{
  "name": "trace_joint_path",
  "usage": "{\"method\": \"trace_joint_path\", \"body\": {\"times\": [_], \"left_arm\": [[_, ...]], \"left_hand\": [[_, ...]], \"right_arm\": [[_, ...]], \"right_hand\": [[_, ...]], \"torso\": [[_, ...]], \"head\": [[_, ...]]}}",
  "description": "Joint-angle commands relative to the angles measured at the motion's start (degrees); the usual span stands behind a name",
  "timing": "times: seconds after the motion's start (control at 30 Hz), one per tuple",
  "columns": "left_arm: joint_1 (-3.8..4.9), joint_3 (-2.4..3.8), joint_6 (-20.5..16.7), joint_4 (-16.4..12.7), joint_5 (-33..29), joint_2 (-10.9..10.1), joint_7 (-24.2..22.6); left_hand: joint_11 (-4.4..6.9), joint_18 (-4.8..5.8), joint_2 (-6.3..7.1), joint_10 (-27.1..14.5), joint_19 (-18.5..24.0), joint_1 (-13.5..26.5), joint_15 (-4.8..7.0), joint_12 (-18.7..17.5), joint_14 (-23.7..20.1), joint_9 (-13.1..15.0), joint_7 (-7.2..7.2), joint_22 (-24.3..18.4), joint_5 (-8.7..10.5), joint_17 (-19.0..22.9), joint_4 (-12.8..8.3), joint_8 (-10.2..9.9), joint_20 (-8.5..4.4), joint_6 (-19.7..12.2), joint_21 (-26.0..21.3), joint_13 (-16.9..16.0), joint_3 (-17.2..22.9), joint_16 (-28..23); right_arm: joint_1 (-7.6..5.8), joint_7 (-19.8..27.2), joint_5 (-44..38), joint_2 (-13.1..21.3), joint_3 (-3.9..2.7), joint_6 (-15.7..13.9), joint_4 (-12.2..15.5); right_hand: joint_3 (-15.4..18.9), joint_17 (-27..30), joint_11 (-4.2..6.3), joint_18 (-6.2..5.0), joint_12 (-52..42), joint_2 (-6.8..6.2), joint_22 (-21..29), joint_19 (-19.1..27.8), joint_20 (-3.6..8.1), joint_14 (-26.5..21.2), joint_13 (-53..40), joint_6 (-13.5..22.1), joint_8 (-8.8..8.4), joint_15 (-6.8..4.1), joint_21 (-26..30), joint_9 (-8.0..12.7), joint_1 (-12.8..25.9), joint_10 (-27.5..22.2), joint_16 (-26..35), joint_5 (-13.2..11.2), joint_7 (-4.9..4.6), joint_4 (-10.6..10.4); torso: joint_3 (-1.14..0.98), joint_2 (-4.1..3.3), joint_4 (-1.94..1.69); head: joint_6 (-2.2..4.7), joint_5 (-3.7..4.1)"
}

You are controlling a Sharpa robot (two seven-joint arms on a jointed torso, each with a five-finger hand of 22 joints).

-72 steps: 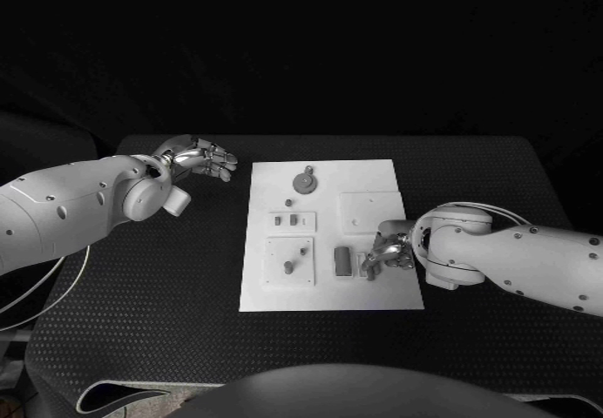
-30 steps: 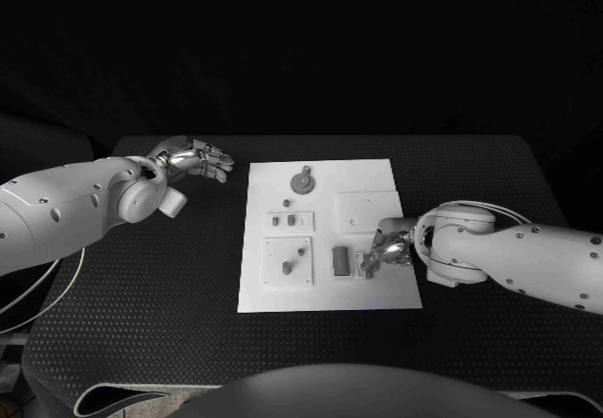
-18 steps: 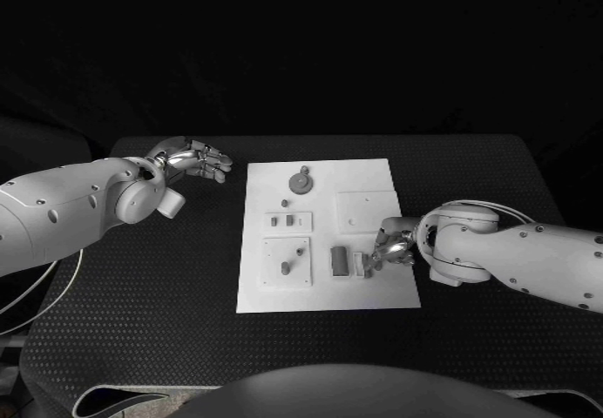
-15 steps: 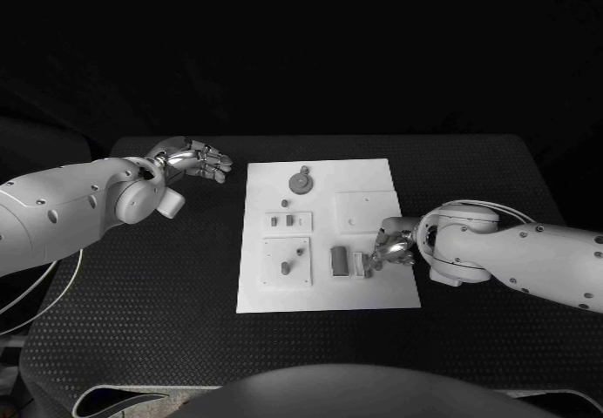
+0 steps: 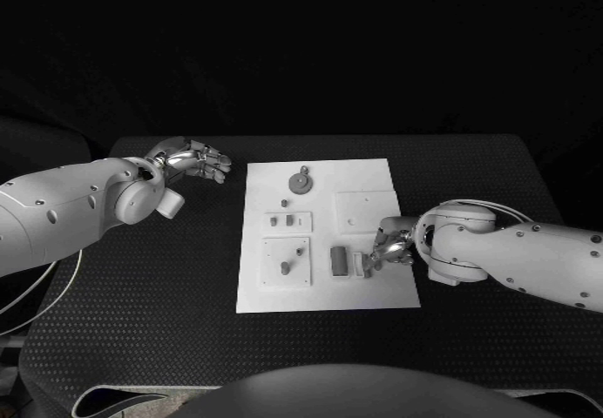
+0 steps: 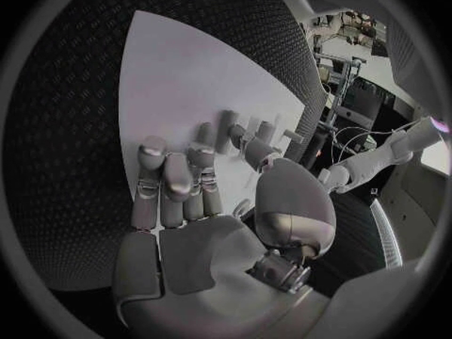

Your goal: Assemble the parts on the task board

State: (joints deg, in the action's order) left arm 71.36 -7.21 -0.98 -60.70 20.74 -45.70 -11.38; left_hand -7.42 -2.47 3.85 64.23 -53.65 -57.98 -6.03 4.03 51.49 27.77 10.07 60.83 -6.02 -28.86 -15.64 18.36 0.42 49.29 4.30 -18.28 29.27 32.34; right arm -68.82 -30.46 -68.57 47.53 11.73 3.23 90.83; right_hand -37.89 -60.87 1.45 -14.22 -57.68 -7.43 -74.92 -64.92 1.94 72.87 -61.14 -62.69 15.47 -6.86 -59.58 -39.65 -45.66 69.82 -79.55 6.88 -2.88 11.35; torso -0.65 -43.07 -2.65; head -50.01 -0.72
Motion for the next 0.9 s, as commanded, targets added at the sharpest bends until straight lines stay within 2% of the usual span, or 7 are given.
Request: {"method": "trace_joint_path", "body": {"times": [0.03,0.1,0.17,0.27,0.3,0.5,0.9], "left_arm": [[0.05,0.02,0.8,-0.1,-0.3,0.1,-0.3],[0.05,0.02,0.9,-0.2,-0.3,0.1,-0.3],[0.05,0.02,0.8,-0.2,-0.3,0.1,-0.3],[0.05,0.02,0.8,-0.1,-0.3,0.1,-0.3],[0.05,0.02,0.8,-0.1,-0.3,0.1,-0.3],[0.05,0.02,0.8,-0.2,-0.3,0.0,-0.3],[0.06,0.02,0.8,-0.3,-0.3,-0.1,-0.2]], "left_hand": [[-0.21,-0.33,-0.06,0.2,0.2,0.3,-0.24,0.2,0.3,-0.1,-0.01,-0.1,-0.17,-0.1,0.3,0.4,0.13,-0.3,0.0,0.1,0.0,-0.2],[-0.21,-0.33,-0.07,0.2,0.2,0.3,-0.24,0.2,0.3,-0.1,-0.01,-0.1,-0.17,-0.1,0.3,0.4,0.13,-0.3,0.0,0.1,0.0,-0.2],[-0.21,-0.33,-0.07,0.2,0.2,0.3,-0.24,0.2,0.3,-0.1,-0.01,-0.1,-0.17,-0.1,0.3,0.4,0.13,-0.3,0.0,0.1,0.0,-0.2],[-0.21,-0.33,-0.07,0.2,0.2,0.4,-0.24,0.2,0.3,-0.1,-0.02,-0.1,-0.17,-0.1,0.3,0.4,0.13,-0.3,0.0,0.1,0.0,-0.2],[-0.21,-0.33,-0.08,0.2,0.2,0.4,-0.24,0.2,0.3,-0.1,-0.02,-0.1,-0.17,-0.1,0.3,0.4,0.13,-0.3,0.0,0.1,0.0,-0.2],[-0.21,-0.33,-0.1,0.2,0.2,0.4,-0.24,0.2,0.4,-0.1,-0.02,-0.1,-0.17,-0.1,0.4,0.4,0.13,-0.3,0.0,0.1,0.0,-0.3],[-0.21,-0.33,-0.12,0.2,0.2,0.5,-0.24,0.2,0.4,-0.1,-0.01,-0.1,-0.17,-0.2,0.5,0.4,0.13,-0.3,0.0,0.1,0.0,-0.3]], "right_arm": [[0.77,-3.8,-2.1,-0.3,0.68,1.3,-0.7],[0.77,-4.0,-2.3,-0.4,0.68,1.0,-0.8],[0.76,-4.0,-2.3,-0.6,0.68,1.0,-0.8],[0.75,-4.0,-2.3,-0.8,0.68,1.1,-0.6],[0.75,-4.0,-2.3,-0.9,0.68,1.1,-0.5],[0.75,-4.0,-2.0,-0.7,0.68,1.5,-0.6],[0.75,-4.0,-2.8,-0.9,0.68,2.7,-0.5]], "right_hand": [[0.2,-0.1,0.02,-0.78,-0.2,0.89,-0.6,-0.3,0.11,0.3,0.0,1.9,-1.42,-0.04,0.1,1.5,0.0,0.0,0.0,-0.2,-1.95,0.5],[0.4,-0.2,0.03,-0.78,-0.2,1.53,-0.6,-0.3,0.07,0.3,0.1,1.9,-1.4,-0.04,0.1,1.5,0.7,0.0,0.0,-0.2,-1.95,0.3],[1.0,-0.2,0.04,-0.78,-0.2,3.18,-0.7,-0.1,0.05,0.3,0.1,1.9,-1.41,-0.06,0.1,1.5,2.3,-0.1,0.0,-0.2,-1.92,0.8],[1.2,-0.3,0.06,-0.78,-0.2,4.06,-0.8,-0.1,0.07,0.3,0.1,1.9,-1.39,-0.09,0.2,1.6,3.9,-0.1,0.0,-0.1,-1.91,1.5],[1.2,-0.2,0.07,-0.78,-0.2,4.81,-0.8,0.0,0.05,0.2,0.1,1.9,-1.4,-0.09,0.2,1.6,5.3,-0.2,0.0,-0.1,-1.92,1.3],[0.7,-0.2,0.09,-0.78,-0.3,5.56,-0.9,0.0,0.2,0.1,0.1,1.9,-1.37,-0.13,0.2,1.6,6.3,-0.2,0.0,-0.1,-1.9,3.5],[0.5,0.0,0.06,-0.78,-0.3,5.56,-0.8,0.0,0.2,0.0,0.1,2.0,-1.4,-0.12,0.2,1.7,6.6,-0.2,0.1,-0.1,-1.92,4.3]], "torso": [[0.01,0.0,0.01],[0.01,0.0,-0.02],[0.02,0.01,-0.03],[0.03,0.01,-0.02],[0.03,0.01,-0.01],[0.02,0.0,-0.01],[-0.06,-0.01,0.07]], "head": [[0.01,0.09],[0.01,0.1],[0.01,0.09],[0.01,0.2],[0.01,0.19],[0.01,0.14],[0.01,0.11]]}}
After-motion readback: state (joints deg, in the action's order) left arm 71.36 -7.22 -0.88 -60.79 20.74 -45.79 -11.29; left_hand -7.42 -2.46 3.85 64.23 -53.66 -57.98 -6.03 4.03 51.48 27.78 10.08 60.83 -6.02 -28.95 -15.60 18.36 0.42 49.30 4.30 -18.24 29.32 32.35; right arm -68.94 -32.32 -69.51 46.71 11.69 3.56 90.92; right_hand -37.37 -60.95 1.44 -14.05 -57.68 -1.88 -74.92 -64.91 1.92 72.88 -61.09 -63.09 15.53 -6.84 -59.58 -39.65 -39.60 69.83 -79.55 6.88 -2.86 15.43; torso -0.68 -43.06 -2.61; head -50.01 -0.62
